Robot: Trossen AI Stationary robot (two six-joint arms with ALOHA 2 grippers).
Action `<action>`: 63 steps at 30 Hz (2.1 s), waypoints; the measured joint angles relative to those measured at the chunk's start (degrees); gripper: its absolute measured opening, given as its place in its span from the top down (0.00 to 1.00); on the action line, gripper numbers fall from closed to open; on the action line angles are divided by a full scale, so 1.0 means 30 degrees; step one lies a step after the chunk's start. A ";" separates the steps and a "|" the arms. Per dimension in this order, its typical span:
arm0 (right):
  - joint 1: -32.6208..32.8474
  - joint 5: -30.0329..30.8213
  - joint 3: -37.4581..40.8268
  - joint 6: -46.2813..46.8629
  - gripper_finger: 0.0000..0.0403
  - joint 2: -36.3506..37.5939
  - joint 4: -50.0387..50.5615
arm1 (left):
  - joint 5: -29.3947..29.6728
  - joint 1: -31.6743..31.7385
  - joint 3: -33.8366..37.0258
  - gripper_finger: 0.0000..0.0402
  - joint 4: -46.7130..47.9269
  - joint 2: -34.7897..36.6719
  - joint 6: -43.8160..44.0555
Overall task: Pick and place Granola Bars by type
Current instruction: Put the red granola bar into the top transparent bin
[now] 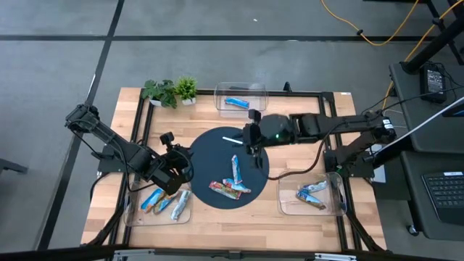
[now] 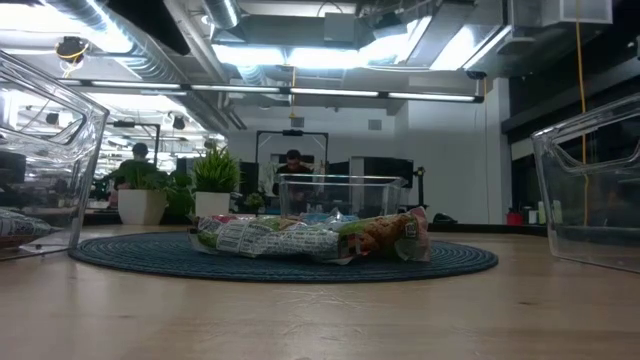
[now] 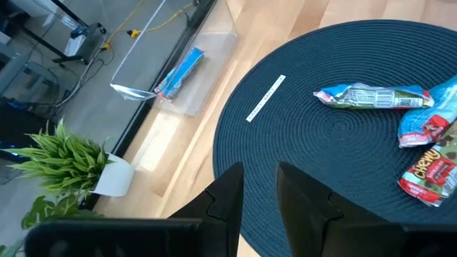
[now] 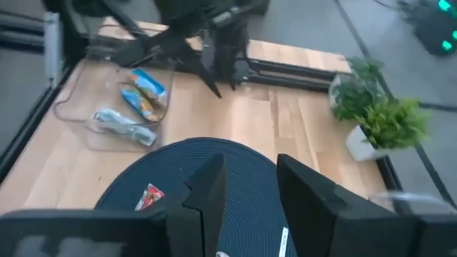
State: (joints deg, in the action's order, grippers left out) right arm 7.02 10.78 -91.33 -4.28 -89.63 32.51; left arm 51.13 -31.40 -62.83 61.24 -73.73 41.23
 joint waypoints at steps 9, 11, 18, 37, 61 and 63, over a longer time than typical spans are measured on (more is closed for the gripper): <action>0.0376 0.1022 -0.0011 0.5124 0.68 -0.0013 0.1206 | -0.0092 0.0000 0.0000 0.81 -0.0038 0.0000 -0.0006; 0.0375 0.1030 -0.0102 0.7196 0.67 -0.0013 0.2577 | -0.0090 0.0000 0.0000 0.81 -0.0051 0.0000 -0.0004; -0.0049 0.1264 -0.0047 1.1689 0.67 -0.0571 0.7657 | -0.0085 0.0000 0.0000 0.81 -0.0089 0.0000 0.0001; -0.0454 0.1087 -0.0036 1.1902 0.67 -0.4963 0.5802 | 0.0068 -0.0036 0.0000 0.81 -0.0586 0.0007 0.0001; -0.2561 -0.2320 -0.0043 1.1840 0.67 -0.6674 0.4917 | 0.0068 -0.0036 0.0000 0.81 -0.0720 0.0007 0.0007; -0.2561 -0.2535 -0.0044 1.1854 0.67 -0.6999 0.4730 | 0.0068 -0.0036 0.0000 0.81 -0.0824 0.0007 0.0000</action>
State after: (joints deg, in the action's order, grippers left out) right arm -0.67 3.17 -91.46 31.29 -110.62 46.70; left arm 51.33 -31.51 -62.83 58.76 -73.71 41.23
